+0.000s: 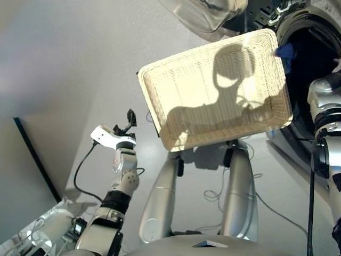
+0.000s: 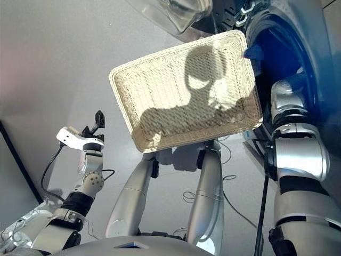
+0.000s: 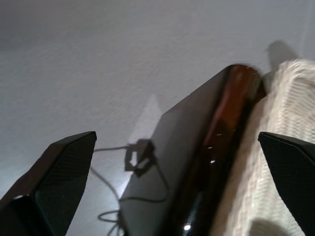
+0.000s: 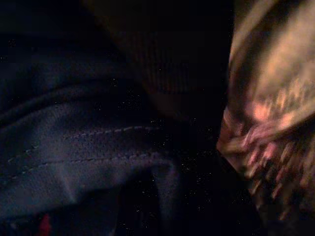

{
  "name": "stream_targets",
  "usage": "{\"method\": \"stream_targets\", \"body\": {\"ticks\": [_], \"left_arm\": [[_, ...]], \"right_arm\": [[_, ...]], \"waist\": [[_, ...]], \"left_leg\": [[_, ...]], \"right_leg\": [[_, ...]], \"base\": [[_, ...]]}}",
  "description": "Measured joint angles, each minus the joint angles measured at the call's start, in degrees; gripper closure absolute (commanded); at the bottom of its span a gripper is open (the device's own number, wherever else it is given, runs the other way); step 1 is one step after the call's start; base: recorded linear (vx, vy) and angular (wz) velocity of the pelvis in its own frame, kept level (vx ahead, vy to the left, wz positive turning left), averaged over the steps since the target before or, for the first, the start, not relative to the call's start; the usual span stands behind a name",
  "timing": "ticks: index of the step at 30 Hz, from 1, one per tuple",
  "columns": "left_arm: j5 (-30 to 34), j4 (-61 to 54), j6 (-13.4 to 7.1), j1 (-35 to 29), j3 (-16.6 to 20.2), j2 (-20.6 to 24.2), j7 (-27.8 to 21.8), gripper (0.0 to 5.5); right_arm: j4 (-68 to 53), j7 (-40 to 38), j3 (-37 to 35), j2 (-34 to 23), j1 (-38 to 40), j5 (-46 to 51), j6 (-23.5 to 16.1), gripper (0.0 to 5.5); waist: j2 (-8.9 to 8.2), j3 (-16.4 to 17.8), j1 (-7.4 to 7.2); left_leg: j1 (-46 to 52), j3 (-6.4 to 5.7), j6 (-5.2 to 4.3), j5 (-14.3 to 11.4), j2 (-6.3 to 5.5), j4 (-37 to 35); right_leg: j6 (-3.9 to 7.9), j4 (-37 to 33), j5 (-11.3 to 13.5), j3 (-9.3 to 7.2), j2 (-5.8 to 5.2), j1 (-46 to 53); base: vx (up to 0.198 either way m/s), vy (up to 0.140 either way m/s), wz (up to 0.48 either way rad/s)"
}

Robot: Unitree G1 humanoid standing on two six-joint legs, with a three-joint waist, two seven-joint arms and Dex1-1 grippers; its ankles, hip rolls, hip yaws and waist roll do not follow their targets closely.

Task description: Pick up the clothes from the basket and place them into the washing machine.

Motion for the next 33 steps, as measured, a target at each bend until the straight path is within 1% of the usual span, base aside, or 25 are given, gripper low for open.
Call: {"method": "stream_targets", "body": {"ticks": [1,2,3,4,5,6,7,8,9,11,13,14,17,20,21,22,23,24,26,27,29,30,31,32,33], "left_arm": [[-0.02,0.01,0.01,0.04,-0.38,-0.01,-0.02,0.00],[-0.02,-0.07,0.01,0.00,-0.88,-0.04,-0.06,0.00],[-0.03,-0.20,0.00,-0.10,-1.40,-0.13,-0.11,0.00],[-0.07,-0.38,-0.05,-0.08,-2.23,0.01,-0.13,0.00],[-0.08,-0.60,-0.07,-0.02,-2.75,0.05,-0.19,0.00],[-0.11,-1.31,-0.08,0.14,-3.35,0.24,-0.19,0.00],[-0.15,-1.79,-0.10,0.29,-3.43,0.27,-0.21,0.00],[-0.15,-2.52,-0.12,0.45,-3.68,0.53,-0.23,0.00],[-0.14,-2.66,-0.12,0.44,-4.14,0.95,-0.27,0.00],[-0.25,-2.66,-0.14,0.69,-4.17,1.02,-0.25,0.00],[-1.01,-2.66,-0.14,0.78,-4.16,1.02,-0.27,0.00],[-1.15,-2.69,-0.13,0.73,-4.03,1.06,-0.33,0.00],[-1.21,-2.69,-0.13,0.61,-3.14,1.07,-0.96,0.00],[-1.69,-2.47,-0.09,0.48,-2.42,1.14,-2.13,0.00],[-2.37,-2.04,-0.05,0.29,-2.36,0.93,-2.71,0.00],[-2.53,-1.50,0.06,0.32,-2.20,0.81,-2.83,0.00],[-2.92,-0.82,0.29,0.37,-2.10,0.69,-2.98,0.00],[-3.48,0.31,0.40,0.38,-1.93,0.42,-3.64,0.00],[-3.68,2.43,0.62,0.79,-1.23,-0.15,-4.58,0.00],[-3.56,3.37,0.61,0.99,-0.73,-0.31,-5.05,0.00],[-3.32,6.45,1.09,0.90,0.05,-0.47,-5.34,0.00],[-2.73,8.06,1.55,0.82,0.43,-0.48,-5.64,0.00],[-2.04,9.30,1.78,0.85,0.74,-0.50,-5.79,0.00],[-0.82,10.65,1.79,0.85,1.06,-0.49,-5.78,0.00],[1.41,12.61,1.83,0.30,1.29,-0.54,-5.75,0.00]], "right_arm": [[-1.27,-0.11,-1.42,0.86,0.17,1.71,-1.72,5.50],[-1.60,-0.14,-2.07,1.44,0.15,3.38,-3.25,5.50],[-1.47,-0.15,-2.59,1.66,0.25,4.70,-3.67,5.50],[-1.50,-0.21,-2.91,1.86,-0.01,6.84,-4.63,5.50],[-1.23,-0.16,-2.95,1.96,-0.26,7.70,-5.41,5.50],[-0.12,0.17,-2.92,2.33,-0.94,9.10,-6.33,4.51],[1.04,0.79,-2.81,2.93,-1.51,11.10,-6.98,0.00],[2.22,1.92,-2.03,3.37,-2.22,12.41,-7.24,0.00],[2.52,3.63,-1.24,3.56,-2.41,14.00,-7.33,0.00],[2.64,8.24,1.49,3.68,-2.48,16.66,-7.65,0.00],[2.59,10.92,2.04,4.06,-2.48,18.07,-8.52,0.00],[2.57,12.23,2.73,4.15,-2.41,18.07,-8.63,0.00],[1.95,16.96,5.32,4.35,-1.56,17.97,-8.62,0.00],[1.08,22.16,7.07,5.48,0.58,18.03,-8.63,0.00],[0.34,24.52,7.74,6.22,2.31,18.10,-8.84,0.00],[0.20,26.07,8.06,6.91,3.72,18.11,-9.06,0.00],[0.16,27.62,8.59,8.13,5.34,18.48,-9.16,0.00],[0.08,30.06,9.41,9.66,7.56,18.98,-9.23,0.00],[0.09,33.41,10.53,12.71,11.62,19.73,-9.11,0.00],[0.04,34.84,10.78,13.95,12.85,19.80,-9.15,0.00],[-0.13,36.85,12.27,15.93,14.67,19.77,-9.11,0.00],[-0.73,38.06,12.49,16.88,16.09,19.76,-9.16,0.00],[-0.80,38.77,12.55,17.66,17.14,19.75,-9.14,0.00],[-1.15,39.24,12.86,18.22,18.06,19.72,-9.11,0.00],[-2.27,39.97,12.77,18.43,19.10,19.69,-9.18,0.00]], "waist": [[0.29,0.16,-0.16],[0.93,0.45,-0.16],[1.43,0.66,-0.08],[2.29,1.09,-0.04],[2.98,1.42,-0.11],[3.45,1.62,-0.17],[3.65,1.52,-0.15],[3.69,1.53,-0.04],[3.69,1.53,0.07],[3.75,1.55,0.19],[3.76,1.55,0.03],[3.76,1.55,-0.03],[3.75,1.55,0.06],[3.75,1.56,-0.05],[3.72,1.58,-0.09],[3.71,1.58,-0.07],[3.67,1.60,-0.18],[3.45,1.75,-0.28],[2.91,1.68,-0.36],[2.35,1.61,-0.42],[1.95,1.46,-0.68],[1.25,1.12,-0.93],[0.60,0.81,-1.01],[-0.03,0.50,-1.17],[-0.53,0.31,-1.71]], "left_leg": [[-0.91,0.43,0.26,-0.97,-0.10,1.87],[-1.73,0.55,0.29,-1.79,-0.45,3.89],[-2.31,0.65,0.56,-2.61,-0.40,5.25],[-2.89,0.62,0.37,-3.20,-0.61,7.11],[-3.38,0.59,0.55,-3.86,-0.68,8.46],[-3.97,0.64,0.62,-4.48,-0.77,9.65],[-4.79,0.61,0.42,-4.84,-0.82,10.72],[-5.24,0.52,0.11,-5.12,-0.81,11.14],[-5.60,0.46,-0.07,-5.12,-0.80,11.44],[-5.93,0.33,0.02,-5.01,-0.76,12.18],[-6.06,0.32,-0.14,-5.15,-0.71,12.87],[-6.22,0.30,-0.28,-5.30,-0.75,13.46],[-6.40,0.17,-0.18,-5.86,-0.63,15.09],[-6.10,-0.54,-0.12,-6.46,-0.45,16.51],[-5.63,-0.95,-0.09,-6.47,-0.40,16.65],[-4.92,-1.39,-0.06,-6.52,-0.34,16.52],[-3.95,-1.85,-0.24,-6.57,-0.17,16.06],[-2.30,-2.17,-0.48,-6.43,0.06,15.09],[1.09,-2.86,-0.57,-6.15,0.46,11.71],[2.49,-2.89,-0.67,-5.85,0.58,9.82],[5.00,-2.89,-0.67,-4.27,1.48,6.55],[6.31,-2.96,-0.72,-3.73,1.58,5.06],[7.35,-2.97,-0.74,-3.34,1.73,4.10],[8.13,-2.87,-0.63,-2.58,1.67,3.47],[8.93,-2.91,-0.58,-2.33,1.92,2.82]], "right_leg": [[0.13,1.09,-0.33,0.60,0.00,-0.78],[0.27,2.14,-0.65,0.89,0.01,-1.21],[0.45,3.19,-1.19,1.40,-0.08,-1.69],[0.61,4.29,-1.55,1.66,-0.21,-1.91],[0.80,5.24,-2.05,1.77,-0.32,-2.10],[0.91,6.29,-2.58,1.83,-0.38,-2.66],[0.82,7.16,-2.87,2.11,-0.45,-3.43],[0.52,7.65,-3.15,2.07,-0.30,-3.90],[0.46,7.98,-3.18,2.60,-0.44,-4.36],[0.41,8.31,-3.07,2.64,-0.27,-4.78],[0.41,8.72,-3.09,2.60,-0.20,-4.77],[0.41,8.97,-3.14,2.32,-0.16,-4.74],[0.45,9.39,-3.15,2.12,-0.01,-4.30],[0.55,9.76,-3.26,1.40,0.06,-2.92],[0.54,9.73,-3.25,1.03,0.27,-2.03],[0.54,9.34,-3.26,0.61,0.23,-1.09],[0.45,8.70,-3.22,0.18,0.24,0.18],[0.24,7.70,-3.31,-0.22,0.28,2.07],[0.38,4.69,-3.19,-1.00,0.46,5.57],[0.48,3.34,-3.03,-1.52,0.44,6.73],[0.62,0.35,-1.95,-2.59,0.61,9.38],[0.40,-0.82,-1.55,-3.27,0.62,10.54],[0.36,-1.49,-1.22,-3.41,0.62,11.44],[-0.07,-1.97,-0.75,-3.88,0.73,12.24],[-0.16,-2.54,-0.64,-4.13,0.75,13.05]], "base": [[0.000,0.000,0.000],[0.000,0.000,0.000],[-0.031,0.054,-0.016],[-0.032,0.058,0.004],[0.000,0.000,0.000],[0.066,0.018,0.038],[0.069,0.009,0.048],[0.069,0.004,0.039],[0.000,0.000,0.000],[0.000,0.000,0.000],[0.000,0.000,0.000],[0.000,0.000,0.000],[0.000,0.000,0.000],[0.000,0.000,0.000],[0.000,0.000,0.000],[0.000,0.000,0.000],[0.000,0.000,0.000],[0.000,0.000,0.000],[0.000,0.000,0.000],[0.000,0.000,0.000],[0.000,0.000,0.000],[0.000,0.000,0.000],[-0.072,0.014,-0.058],[-0.072,0.004,-0.043],[-0.065,0.007,0.010]]}}
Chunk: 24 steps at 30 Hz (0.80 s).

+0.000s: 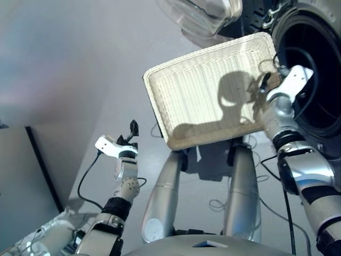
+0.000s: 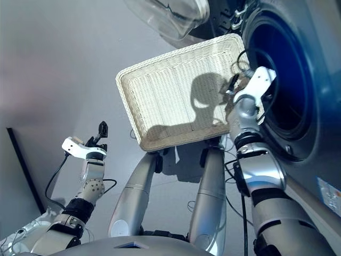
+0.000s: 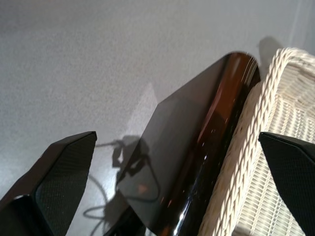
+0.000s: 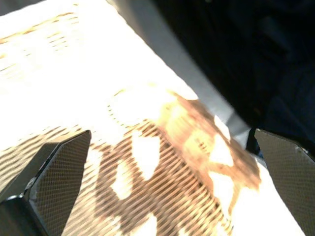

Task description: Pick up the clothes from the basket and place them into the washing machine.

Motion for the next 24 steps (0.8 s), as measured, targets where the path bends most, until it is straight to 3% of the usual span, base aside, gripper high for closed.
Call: {"method": "stream_targets", "body": {"ticks": [4,12,16,20,24], "left_arm": [[7.62,7.01,0.17,-1.85,0.45,-0.14,0.01,0.00],[21.81,20.33,1.08,-0.62,2.22,-0.29,0.60,0.00],[29.50,24.52,1.25,1.40,2.23,-0.79,1.83,0.00],[33.67,26.90,1.72,5.36,2.28,-0.94,2.93,0.00],[37.75,28.74,2.40,7.93,2.24,-1.11,3.56,0.00]], "right_arm": [[-1.57,1.74,0.13,1.16,5.06,-0.23,0.01,0.00],[-1.72,4.33,3.83,7.73,22.36,-6.63,0.86,0.00],[-1.44,5.43,4.48,8.90,30.58,-11.57,1.43,0.00],[1.35,5.50,4.30,9.09,36.33,-14.74,2.42,0.00],[5.18,5.83,4.18,9.07,40.64,-19.24,3.69,0.00]], "waist": [[-0.92,-0.28,-0.09],[-6.19,-3.78,-0.43],[-7.03,-4.81,-0.75],[-7.47,-8.16,-1.63],[-7.49,-11.13,-1.59]], "left_leg": [[4.84,-1.47,-0.13,0.15,0.35,-2.28],[15.47,-1.35,0.53,0.35,1.46,-8.57],[22.80,-1.29,0.61,0.42,2.31,-12.09],[28.30,-1.17,0.89,0.65,3.15,-14.92],[34.17,-1.18,0.62,0.97,3.80,-18.02]], "right_leg": [[-0.29,-2.51,0.27,-1.97,0.32,5.80],[0.53,-7.62,-0.53,-2.99,0.82,16.11],[0.63,-11.24,-0.42,-3.78,1.34,23.63],[0.85,-14.57,-0.30,-4.48,2.29,29.32],[0.89,-17.82,-0.12,-5.20,3.05,35.24]], "base": [[0.000,0.000,0.000],[0.037,0.004,-0.031],[0.065,0.012,-0.063],[0.028,0.000,-0.030],[0.029,-0.008,-0.024]]}}
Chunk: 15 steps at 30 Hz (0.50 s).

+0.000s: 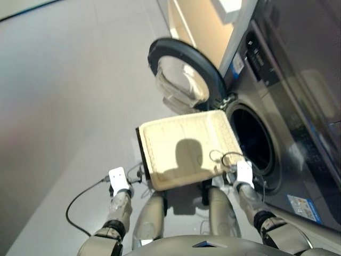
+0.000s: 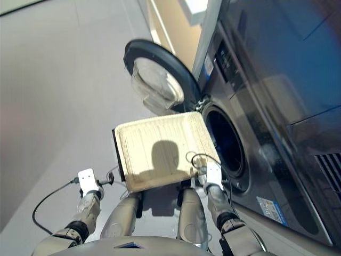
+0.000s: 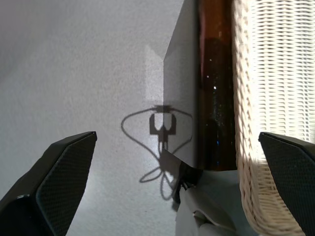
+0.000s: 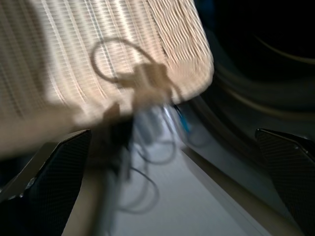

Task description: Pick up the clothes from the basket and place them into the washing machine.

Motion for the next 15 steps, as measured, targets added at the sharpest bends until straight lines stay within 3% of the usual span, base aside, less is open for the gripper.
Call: {"method": "stream_targets", "body": {"ticks": [5,10,15], "left_arm": [[4.04,1.71,1.26,2.12,-0.13,-0.23,-0.36,0.00],[6.20,1.80,2.21,3.48,-0.20,-0.37,-1.01,0.00],[8.77,3.38,3.03,4.47,-1.93,-0.63,-1.92,0.00]], "right_arm": [[1.81,0.08,-0.98,-0.02,2.24,-3.82,1.06,0.00],[2.17,0.63,-1.15,-0.05,2.20,-4.94,1.17,0.00],[2.29,0.97,-1.10,-0.05,2.71,-5.66,2.30,0.00]], "waist": [[0.40,-4.51,0.03],[0.82,-6.00,0.03],[1.06,-6.89,0.07]], "left_leg": [[4.01,0.21,0.12,-0.04,0.67,-1.80],[6.08,0.27,0.48,-0.27,0.81,-2.35],[7.87,0.47,0.22,-0.55,1.10,-2.66]], "right_leg": [[0.46,-2.89,0.36,-0.25,0.69,4.58],[0.51,-2.84,0.29,-0.19,0.77,6.46],[0.18,-2.83,0.09,-0.24,0.90,8.45]], "base": [[0.022,-0.001,-0.007],[0.021,0.001,-0.005],[0.051,-0.005,-0.001]]}}
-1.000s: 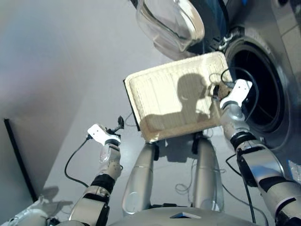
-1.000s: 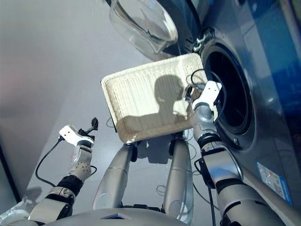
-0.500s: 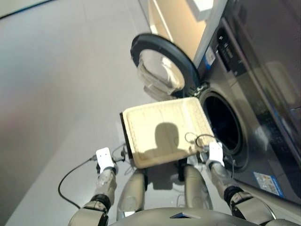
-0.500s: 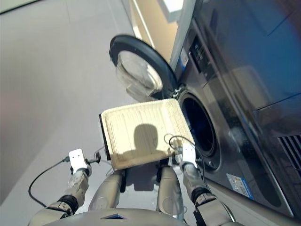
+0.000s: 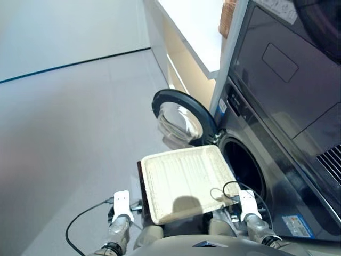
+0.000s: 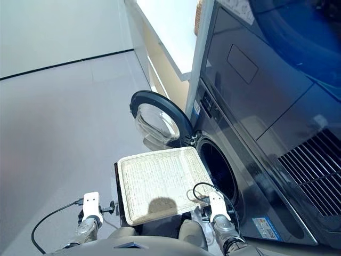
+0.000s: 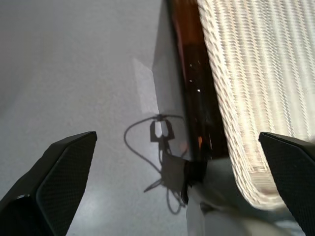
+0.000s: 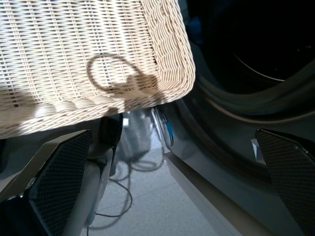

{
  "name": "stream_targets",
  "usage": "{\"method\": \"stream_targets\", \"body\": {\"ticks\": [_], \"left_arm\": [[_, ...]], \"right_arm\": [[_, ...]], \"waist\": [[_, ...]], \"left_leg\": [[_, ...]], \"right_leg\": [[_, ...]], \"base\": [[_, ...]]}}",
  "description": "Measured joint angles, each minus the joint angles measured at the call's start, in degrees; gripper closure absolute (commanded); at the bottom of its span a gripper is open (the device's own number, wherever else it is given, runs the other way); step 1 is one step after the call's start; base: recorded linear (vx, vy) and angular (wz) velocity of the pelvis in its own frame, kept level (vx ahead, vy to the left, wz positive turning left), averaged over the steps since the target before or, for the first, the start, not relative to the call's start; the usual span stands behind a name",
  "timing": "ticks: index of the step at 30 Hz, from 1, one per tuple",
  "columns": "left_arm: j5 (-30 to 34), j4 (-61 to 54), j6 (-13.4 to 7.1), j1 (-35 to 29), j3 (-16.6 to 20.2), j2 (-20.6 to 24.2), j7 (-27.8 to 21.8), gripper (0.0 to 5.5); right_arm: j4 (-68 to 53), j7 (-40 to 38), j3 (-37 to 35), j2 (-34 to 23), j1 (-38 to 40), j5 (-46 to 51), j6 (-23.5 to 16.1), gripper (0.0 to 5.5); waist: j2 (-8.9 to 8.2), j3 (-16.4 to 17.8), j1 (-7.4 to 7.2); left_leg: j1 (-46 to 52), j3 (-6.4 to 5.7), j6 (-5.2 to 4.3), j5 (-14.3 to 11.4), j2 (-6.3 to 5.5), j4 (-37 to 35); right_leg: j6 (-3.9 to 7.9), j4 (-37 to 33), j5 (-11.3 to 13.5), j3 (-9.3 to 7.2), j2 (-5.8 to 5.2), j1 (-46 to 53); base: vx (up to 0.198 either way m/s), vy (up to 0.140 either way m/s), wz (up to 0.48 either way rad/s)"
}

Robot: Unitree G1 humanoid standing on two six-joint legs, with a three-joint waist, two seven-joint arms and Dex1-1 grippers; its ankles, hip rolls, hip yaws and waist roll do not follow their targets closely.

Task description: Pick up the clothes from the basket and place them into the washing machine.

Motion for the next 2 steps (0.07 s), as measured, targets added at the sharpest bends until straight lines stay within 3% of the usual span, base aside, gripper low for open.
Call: {"method": "stream_targets", "body": {"ticks": [2], "left_arm": [[0.09,0.12,0.30,0.22,-0.44,-0.30,-0.46,0.00]], "right_arm": [[-0.02,0.32,-0.02,0.00,0.29,0.00,0.03,0.00]], "waist": [[0.13,-0.27,0.01]], "left_leg": [[0.65,0.27,0.01,0.00,0.15,0.02]], "right_leg": [[-0.03,0.00,-0.02,-0.07,0.00,0.68]], "base": [[0.000,0.000,0.000]]}}
